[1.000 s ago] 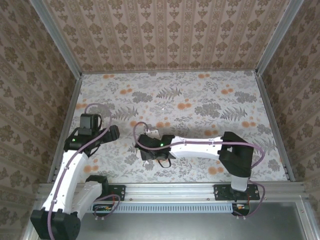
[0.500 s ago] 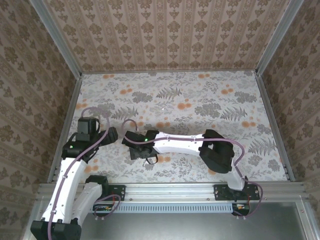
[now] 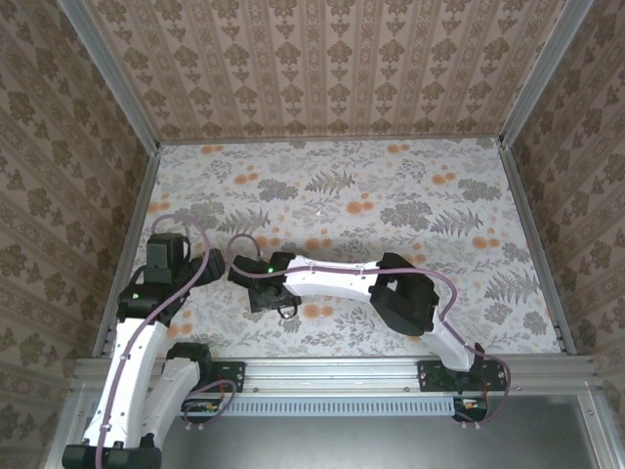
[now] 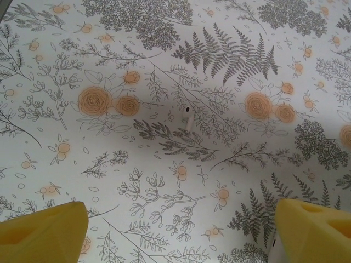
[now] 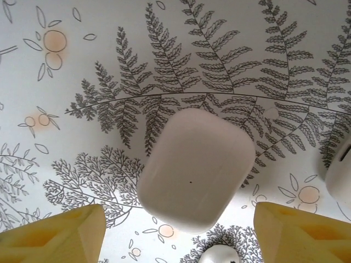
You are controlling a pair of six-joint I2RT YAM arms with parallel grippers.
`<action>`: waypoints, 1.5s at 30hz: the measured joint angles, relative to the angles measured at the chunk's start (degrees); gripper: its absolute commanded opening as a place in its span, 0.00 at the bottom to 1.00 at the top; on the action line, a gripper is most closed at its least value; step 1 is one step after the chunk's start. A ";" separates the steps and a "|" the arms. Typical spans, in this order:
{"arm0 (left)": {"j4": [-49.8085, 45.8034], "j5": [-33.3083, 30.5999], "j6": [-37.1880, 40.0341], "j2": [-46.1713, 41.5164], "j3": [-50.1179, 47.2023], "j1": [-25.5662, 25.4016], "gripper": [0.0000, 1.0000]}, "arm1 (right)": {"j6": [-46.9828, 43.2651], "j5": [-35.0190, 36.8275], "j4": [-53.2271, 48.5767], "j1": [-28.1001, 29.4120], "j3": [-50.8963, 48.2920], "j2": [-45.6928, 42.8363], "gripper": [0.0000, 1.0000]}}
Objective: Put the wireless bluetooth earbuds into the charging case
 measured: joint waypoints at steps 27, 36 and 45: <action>0.85 0.11 -0.46 0.44 -1.46 0.00 0.96 | -9.97 2.29 -3.02 -2.62 0.15 1.81 0.37; 3.17 8.39 0.24 2.38 -1.86 0.46 0.97 | -22.21 3.54 -2.60 -2.91 -5.95 -7.54 0.29; 9.05 24.00 0.68 6.64 -0.70 0.76 0.91 | -33.86 0.33 2.49 -7.56 -17.81 -23.76 0.29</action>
